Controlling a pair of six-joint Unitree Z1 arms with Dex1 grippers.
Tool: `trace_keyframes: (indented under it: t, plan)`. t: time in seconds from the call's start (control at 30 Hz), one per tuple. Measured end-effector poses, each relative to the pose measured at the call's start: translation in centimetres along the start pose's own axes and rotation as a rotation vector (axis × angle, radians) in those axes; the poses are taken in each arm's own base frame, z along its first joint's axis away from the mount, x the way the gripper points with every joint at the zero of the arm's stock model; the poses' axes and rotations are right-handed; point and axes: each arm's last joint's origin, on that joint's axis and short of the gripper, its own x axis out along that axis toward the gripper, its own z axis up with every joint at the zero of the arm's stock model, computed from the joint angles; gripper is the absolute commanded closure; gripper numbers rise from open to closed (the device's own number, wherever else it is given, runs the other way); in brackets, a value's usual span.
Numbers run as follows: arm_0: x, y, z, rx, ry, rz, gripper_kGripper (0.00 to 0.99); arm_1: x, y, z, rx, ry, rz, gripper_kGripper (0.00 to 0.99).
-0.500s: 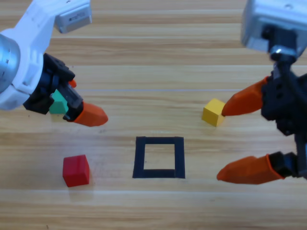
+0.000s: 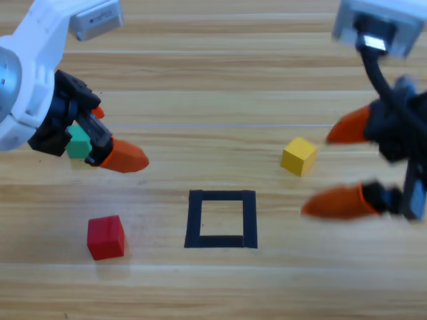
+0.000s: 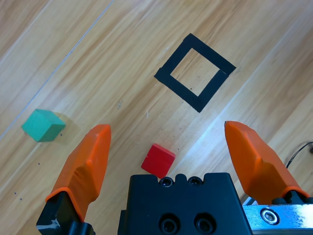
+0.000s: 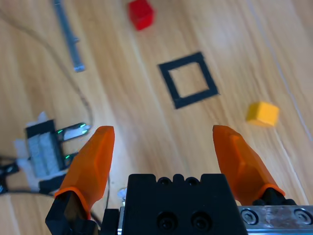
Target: Stack the blocks in the rectangular block: red at the bottom, yellow in the middle, green on top
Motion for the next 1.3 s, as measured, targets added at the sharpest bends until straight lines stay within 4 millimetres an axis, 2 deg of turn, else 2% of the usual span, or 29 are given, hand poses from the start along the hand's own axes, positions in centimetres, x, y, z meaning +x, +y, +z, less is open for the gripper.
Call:
trace_keyframes:
  t: [0.13,0.23,0.37,0.47,0.5,0.53,0.63,0.77,0.93,1.07,1.17,1.3]
  plan:
    - [0.0,0.2,0.1,-0.136,-0.003,0.032,0.005,0.2,-1.5,0.3,0.258,-0.032,-0.275,0.103]
    - [0.0,0.3,1.0,-0.271,0.008,0.064,0.005,0.9,-2.6,0.5,0.385,-0.054,-0.362,0.103]
    - [1.0,0.8,3.4,-0.511,0.104,0.172,0.014,4.0,-4.6,0.3,0.506,0.007,-0.412,0.102]
    - [3.0,0.8,4.2,-0.641,0.192,0.23,0.016,6.3,-5.9,0.3,0.6,0.047,-0.444,0.086]
    - [3.7,0.8,4.2,-0.671,0.22,0.248,0.016,6.7,-6.3,0.2,0.655,0.046,-0.455,0.047]
    - [4.4,0.8,4.1,-0.703,0.248,0.266,0.016,7.3,-6.6,0.0,0.675,0.058,-0.463,0.014]
    - [5.8,0.7,3.7,-0.769,0.305,0.303,0.016,8.2,-7.3,-0.1,0.709,0.078,-0.476,0.0]
    - [6.7,0.6,3.3,-0.823,0.338,0.331,0.017,9.4,-9.0,-0.2,0.874,0.084,-0.43,0.0]
    - [7.7,0.5,2.2,-0.882,0.384,0.36,0.019,11.7,-10.7,-0.8,1.017,0.112,-0.466,0.0]
    - [9.3,0.2,1.4,-0.903,0.441,0.372,0.019,13.8,-11.8,-0.1,1.088,0.107,-0.482,0.0]
    - [10.9,-0.1,-0.4,-0.916,0.491,0.372,0.017,15.2,-12.3,0.1,1.138,0.11,-0.493,0.0]
    - [11.9,-0.4,-2.8,-0.945,0.519,0.349,0.017,16.9,-12.6,-0.2,1.212,0.123,-0.512,0.0]
